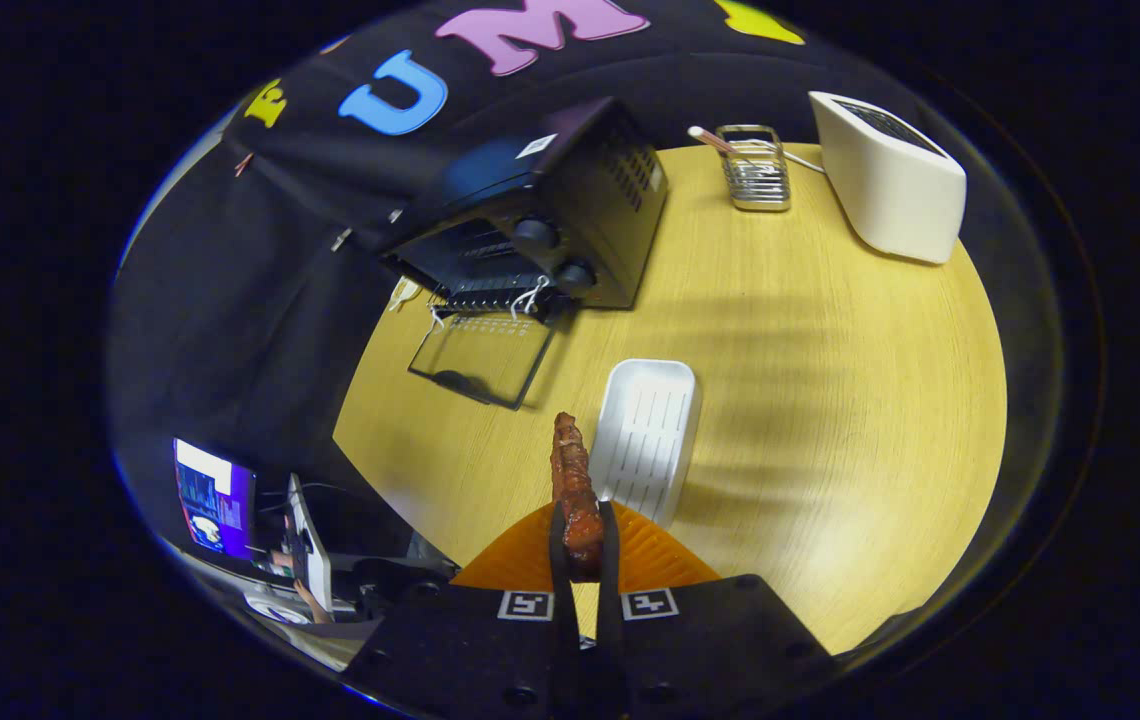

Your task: Open the toaster oven, put the food inside, and close the toaster oven door.

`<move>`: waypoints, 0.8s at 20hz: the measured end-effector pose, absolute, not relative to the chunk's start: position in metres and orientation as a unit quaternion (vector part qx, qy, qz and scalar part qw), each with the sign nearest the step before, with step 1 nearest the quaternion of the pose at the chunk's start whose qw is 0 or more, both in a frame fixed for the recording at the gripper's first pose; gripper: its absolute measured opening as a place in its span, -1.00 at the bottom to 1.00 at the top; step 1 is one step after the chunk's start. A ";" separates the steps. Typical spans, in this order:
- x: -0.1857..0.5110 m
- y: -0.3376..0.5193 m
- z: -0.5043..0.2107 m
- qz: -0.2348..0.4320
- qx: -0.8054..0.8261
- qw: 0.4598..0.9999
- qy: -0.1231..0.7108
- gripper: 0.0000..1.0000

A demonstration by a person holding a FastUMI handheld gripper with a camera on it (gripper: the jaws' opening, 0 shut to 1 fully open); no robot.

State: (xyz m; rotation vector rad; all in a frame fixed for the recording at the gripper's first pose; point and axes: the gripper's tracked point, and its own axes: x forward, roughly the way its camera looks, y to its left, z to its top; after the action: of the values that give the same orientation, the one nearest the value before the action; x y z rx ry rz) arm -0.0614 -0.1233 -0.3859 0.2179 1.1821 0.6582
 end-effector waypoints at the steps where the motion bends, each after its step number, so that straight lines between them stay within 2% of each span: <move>1: -0.054 -0.121 -0.378 0.282 0.099 0.795 0.528 -0.80; 4: -0.054 -0.103 -0.355 0.234 0.115 0.810 0.525 -0.80; 11: -0.036 -0.005 -0.296 0.232 0.186 0.834 0.464 -0.80; 16: -0.014 0.089 -0.308 0.245 0.237 0.829 0.443 -0.80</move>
State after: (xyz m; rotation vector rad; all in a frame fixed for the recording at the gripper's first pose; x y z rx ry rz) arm -0.0145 0.0891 -0.3075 0.5040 0.9401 0.5199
